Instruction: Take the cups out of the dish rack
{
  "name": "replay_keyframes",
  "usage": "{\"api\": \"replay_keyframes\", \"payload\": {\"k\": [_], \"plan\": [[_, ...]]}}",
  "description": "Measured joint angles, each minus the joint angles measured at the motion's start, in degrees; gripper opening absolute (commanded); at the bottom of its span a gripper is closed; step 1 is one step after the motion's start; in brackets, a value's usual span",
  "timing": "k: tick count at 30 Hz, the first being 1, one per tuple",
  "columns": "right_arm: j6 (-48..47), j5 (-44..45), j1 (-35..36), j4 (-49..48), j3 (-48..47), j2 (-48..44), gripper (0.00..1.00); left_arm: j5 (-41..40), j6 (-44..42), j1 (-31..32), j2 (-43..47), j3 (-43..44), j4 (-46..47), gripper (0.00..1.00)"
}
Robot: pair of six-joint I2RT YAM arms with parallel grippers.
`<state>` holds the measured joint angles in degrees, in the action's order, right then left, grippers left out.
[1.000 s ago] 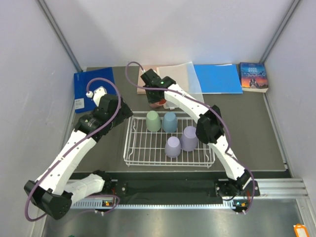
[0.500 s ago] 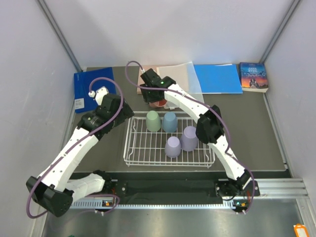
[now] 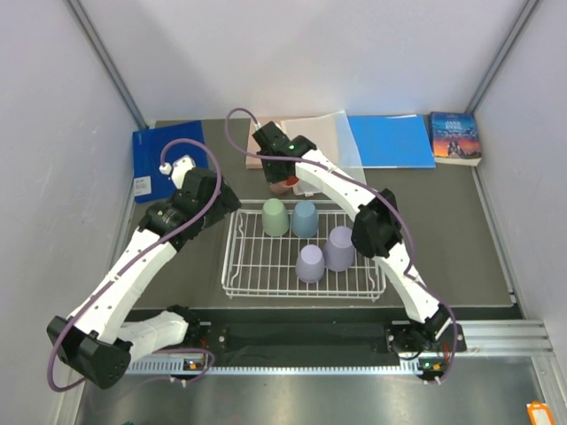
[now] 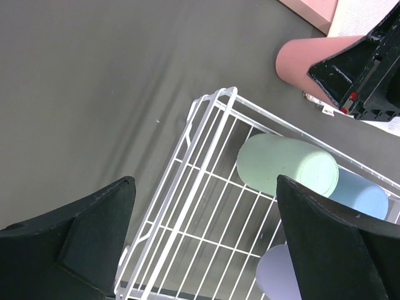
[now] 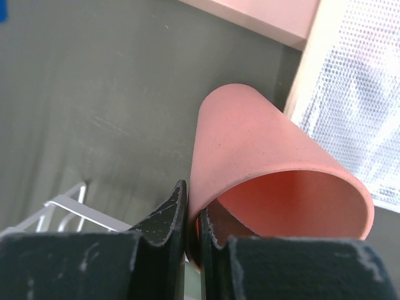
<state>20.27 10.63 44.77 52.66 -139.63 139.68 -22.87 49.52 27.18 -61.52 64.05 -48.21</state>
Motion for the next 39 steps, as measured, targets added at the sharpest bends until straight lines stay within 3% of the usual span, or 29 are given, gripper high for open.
{"api": "replay_keyframes", "payload": {"k": [12, 15, 17, 18, 21, 23, 39], "plan": [[-0.85, 1.49, 0.17, 4.76, -0.74, 0.00, 0.01, 2.58, 0.02, 0.00, -1.14, -1.38, 0.31, 0.98], [-1.27, 1.51, 0.39, 5.01, -0.76, 0.00, 0.20, 3.02, 0.02, 0.00, -1.14, -1.64, 0.66, 0.98], [-1.31, 1.42, 0.63, 5.22, -0.76, 0.00, 0.26, 3.37, 0.02, -0.02, -1.14, -1.73, 0.66, 0.98], [-1.57, 1.31, 0.81, 5.40, -0.76, 0.00, 0.36, 3.56, 0.02, -0.02, -1.14, -1.77, 0.72, 0.98], [-1.86, 1.20, 1.29, 5.49, -0.74, 0.00, 0.55, 3.93, 0.02, 0.00, -1.14, -1.90, 0.87, 0.98], [-2.12, 1.07, 1.62, 5.44, -0.74, 0.00, 0.61, 3.98, 0.00, 0.00, -1.11, -1.92, 1.03, 0.98], [-2.60, 2.05, 2.49, 3.17, -0.44, -0.28, 0.74, 4.02, -0.24, 0.00, -1.11, -1.95, 1.05, 0.98]]}}
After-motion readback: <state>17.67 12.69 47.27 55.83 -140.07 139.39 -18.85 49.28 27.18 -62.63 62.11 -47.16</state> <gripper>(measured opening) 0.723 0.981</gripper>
